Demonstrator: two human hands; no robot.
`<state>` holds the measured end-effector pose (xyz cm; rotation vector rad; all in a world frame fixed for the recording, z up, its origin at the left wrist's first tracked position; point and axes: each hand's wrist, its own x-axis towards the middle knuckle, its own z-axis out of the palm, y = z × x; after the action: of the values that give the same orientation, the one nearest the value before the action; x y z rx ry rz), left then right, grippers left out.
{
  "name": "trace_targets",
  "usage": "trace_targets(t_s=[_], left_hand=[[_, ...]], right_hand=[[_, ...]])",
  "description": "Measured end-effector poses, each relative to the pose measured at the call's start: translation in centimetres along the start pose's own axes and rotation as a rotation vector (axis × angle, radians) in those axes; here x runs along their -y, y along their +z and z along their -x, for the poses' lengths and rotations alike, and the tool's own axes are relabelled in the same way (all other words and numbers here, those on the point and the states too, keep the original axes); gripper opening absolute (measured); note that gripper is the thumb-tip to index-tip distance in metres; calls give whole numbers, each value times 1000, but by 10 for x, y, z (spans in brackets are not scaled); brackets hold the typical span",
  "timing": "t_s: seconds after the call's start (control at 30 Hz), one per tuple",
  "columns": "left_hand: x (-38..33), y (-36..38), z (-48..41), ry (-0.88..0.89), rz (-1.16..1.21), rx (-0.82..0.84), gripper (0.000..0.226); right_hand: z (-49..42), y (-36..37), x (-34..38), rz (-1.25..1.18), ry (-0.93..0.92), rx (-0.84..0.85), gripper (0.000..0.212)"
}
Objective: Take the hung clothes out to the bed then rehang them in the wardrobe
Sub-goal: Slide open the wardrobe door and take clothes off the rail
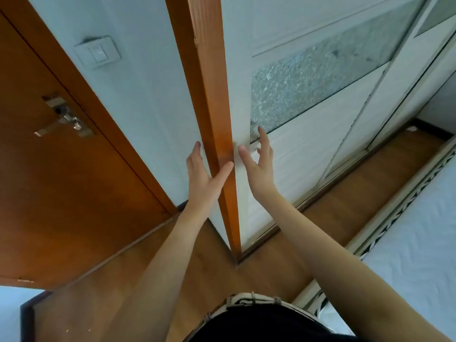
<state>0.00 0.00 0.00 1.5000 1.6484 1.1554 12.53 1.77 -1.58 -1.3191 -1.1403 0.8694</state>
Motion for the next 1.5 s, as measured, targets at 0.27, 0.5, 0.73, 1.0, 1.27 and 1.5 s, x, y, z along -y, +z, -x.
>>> trace_targets(t_s=[0.27,0.5,0.73,1.0,1.27,1.5], left_hand=[[-2,1,-18,129,52,-88,72],[6,2,-20,137,93,-125,72],[8,4,-19,150,121,-159,70],[15,8,-19,193,145,-173,71],[-33,43,-7,923,-168,-544,28],[-96,177,-98,477,65,85,41]], right_hand=[[-9,23,-5,3,24,-77,71],[-21,15,-9,41,15,-74,72],[-46,-6,-17,203,-64,-128,100],[-79,-43,-31,233,-99,-170,98],[-133,-92,-49,271,-95,-216,99],[-193,-141,-81,323,-116,-208,110]])
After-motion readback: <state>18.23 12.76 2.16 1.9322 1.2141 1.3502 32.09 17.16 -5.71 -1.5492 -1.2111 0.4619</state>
